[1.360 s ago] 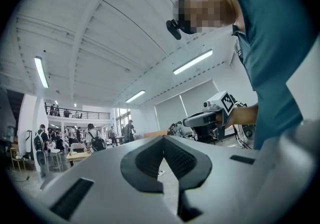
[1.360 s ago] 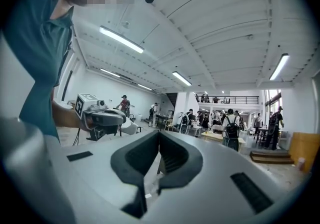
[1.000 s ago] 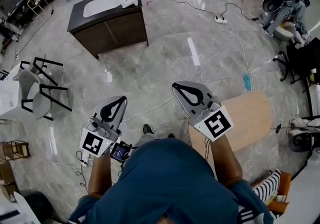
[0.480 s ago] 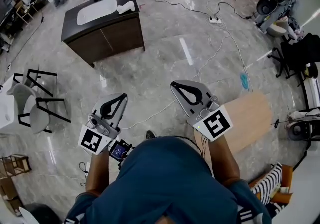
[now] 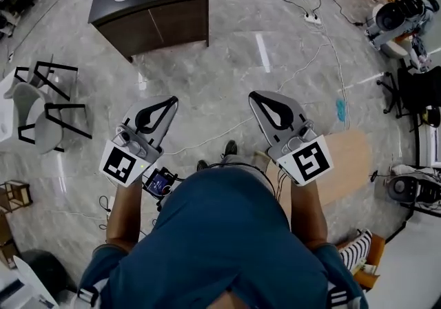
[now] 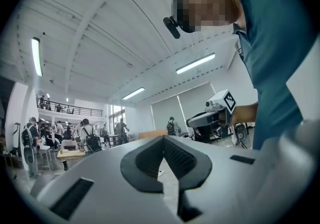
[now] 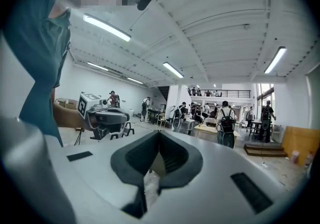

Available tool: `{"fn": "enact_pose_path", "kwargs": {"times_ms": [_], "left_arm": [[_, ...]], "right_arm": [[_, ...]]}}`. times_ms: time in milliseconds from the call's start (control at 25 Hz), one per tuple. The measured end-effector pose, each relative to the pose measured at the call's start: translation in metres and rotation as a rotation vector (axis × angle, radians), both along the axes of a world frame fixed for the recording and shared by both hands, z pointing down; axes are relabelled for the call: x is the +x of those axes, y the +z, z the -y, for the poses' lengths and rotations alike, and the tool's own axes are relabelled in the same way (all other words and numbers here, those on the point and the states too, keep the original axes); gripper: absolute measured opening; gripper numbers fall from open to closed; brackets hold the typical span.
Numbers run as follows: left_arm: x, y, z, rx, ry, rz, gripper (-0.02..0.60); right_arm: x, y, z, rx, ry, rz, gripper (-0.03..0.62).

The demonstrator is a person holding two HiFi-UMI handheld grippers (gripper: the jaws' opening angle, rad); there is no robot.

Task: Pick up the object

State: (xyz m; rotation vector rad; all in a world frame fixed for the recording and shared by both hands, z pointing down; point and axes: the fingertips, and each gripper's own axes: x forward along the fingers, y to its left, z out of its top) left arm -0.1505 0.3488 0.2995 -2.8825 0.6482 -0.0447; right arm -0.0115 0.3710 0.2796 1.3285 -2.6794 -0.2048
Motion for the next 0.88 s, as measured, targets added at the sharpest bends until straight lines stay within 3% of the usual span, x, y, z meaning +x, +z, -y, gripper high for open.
{"fn": "enact_pose_path", "kwargs": {"times_ms": [200,440,680,880], "left_arm": [[0.010,0.001,0.025,-0.013,-0.043,-0.013,0.005],[0.051,-0.008,0.057,-0.017,-0.070,-0.048,0.003],[0.089,-0.012,0.076,0.001,-0.093,-0.031,0.003],[0.100,-0.010,0.088,-0.002,-0.092,0.005,0.005]], "right_arm": [[0.006,0.007,0.034,-0.014,-0.048,0.009,0.015],[0.043,-0.001,0.068,-0.014,-0.084,0.032,0.015],[0.087,0.002,0.091,-0.004,-0.108,0.026,0.015],[0.105,0.009,0.102,-0.005,-0.105,0.039,0.015]]}}
